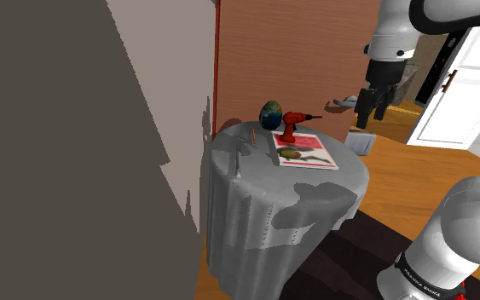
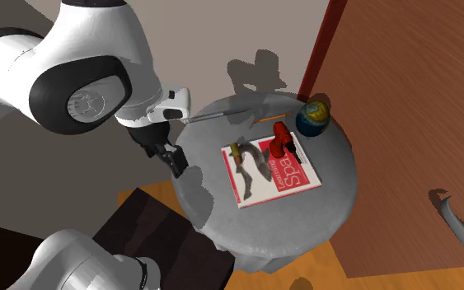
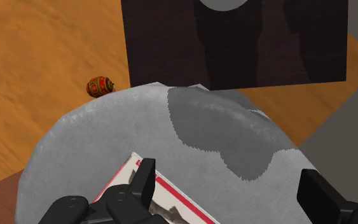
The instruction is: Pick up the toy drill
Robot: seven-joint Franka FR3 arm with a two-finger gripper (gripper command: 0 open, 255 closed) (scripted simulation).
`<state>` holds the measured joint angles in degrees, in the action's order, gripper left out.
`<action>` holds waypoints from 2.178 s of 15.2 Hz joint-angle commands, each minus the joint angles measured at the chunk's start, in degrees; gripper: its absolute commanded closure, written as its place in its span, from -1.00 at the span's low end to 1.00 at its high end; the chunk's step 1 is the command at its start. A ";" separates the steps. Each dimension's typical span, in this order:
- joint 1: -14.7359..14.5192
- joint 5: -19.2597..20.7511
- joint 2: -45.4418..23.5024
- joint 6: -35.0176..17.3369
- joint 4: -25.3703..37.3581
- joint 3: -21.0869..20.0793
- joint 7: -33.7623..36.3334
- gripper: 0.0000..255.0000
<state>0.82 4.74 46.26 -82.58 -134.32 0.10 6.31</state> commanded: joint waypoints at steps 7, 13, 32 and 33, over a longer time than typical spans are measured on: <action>-0.86 6.15 -6.60 -7.55 0.97 7.64 -13.84 -1.00; -2.35 9.56 -16.07 -15.28 5.12 14.66 -27.17 -1.00; -4.23 -2.21 -54.73 -29.95 33.58 26.07 -68.52 -1.00; -4.19 -2.24 -54.85 -30.69 32.95 26.03 -68.49 -1.00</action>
<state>-3.49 2.82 -7.99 -112.62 -101.38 26.16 -61.61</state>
